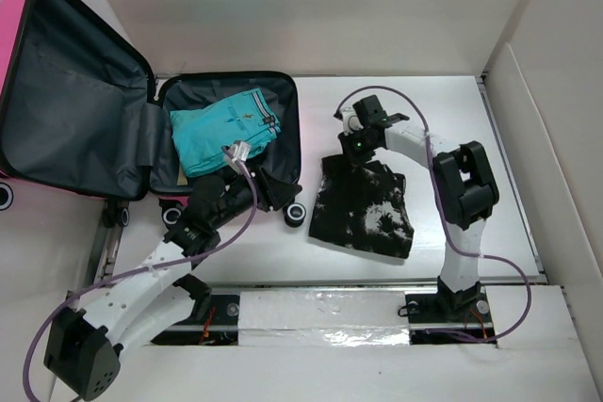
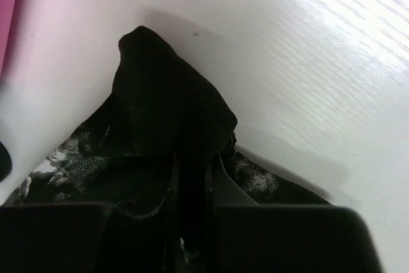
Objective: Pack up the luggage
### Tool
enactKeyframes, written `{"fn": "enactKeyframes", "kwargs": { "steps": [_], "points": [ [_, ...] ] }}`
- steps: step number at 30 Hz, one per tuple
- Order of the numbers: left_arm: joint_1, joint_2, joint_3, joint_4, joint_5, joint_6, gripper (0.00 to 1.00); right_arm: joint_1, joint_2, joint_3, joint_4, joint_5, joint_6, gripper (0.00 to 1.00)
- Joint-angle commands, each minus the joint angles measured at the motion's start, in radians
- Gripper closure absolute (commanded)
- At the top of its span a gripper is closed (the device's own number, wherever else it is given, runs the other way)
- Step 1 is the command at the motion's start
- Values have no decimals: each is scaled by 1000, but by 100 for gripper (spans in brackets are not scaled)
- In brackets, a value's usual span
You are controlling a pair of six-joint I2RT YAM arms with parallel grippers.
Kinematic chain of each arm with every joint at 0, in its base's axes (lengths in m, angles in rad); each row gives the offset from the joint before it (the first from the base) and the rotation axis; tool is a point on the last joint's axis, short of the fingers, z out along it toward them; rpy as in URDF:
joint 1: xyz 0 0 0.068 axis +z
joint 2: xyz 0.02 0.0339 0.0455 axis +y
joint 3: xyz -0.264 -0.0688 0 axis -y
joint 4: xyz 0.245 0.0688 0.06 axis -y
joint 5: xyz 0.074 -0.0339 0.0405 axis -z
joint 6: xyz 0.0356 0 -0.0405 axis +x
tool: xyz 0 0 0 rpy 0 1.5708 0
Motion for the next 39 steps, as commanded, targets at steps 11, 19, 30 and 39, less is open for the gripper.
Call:
{"fn": "enactKeyframes", "kwargs": {
  "steps": [11,19,30,39],
  "points": [
    [-370,370,206,56,-459,66,40,-315,-32,-4,247,108,408,85],
    [-348,591,318,29,-536,-6,28,-399,-162,-102,371,135,519,0],
    [-467,878,463,-92,-671,-235,26,-317,-734,-454,619,159,559,0],
    [-509,1136,686,-318,-804,-400,23,-211,-964,-579,599,133,539,0]
  ]
}}
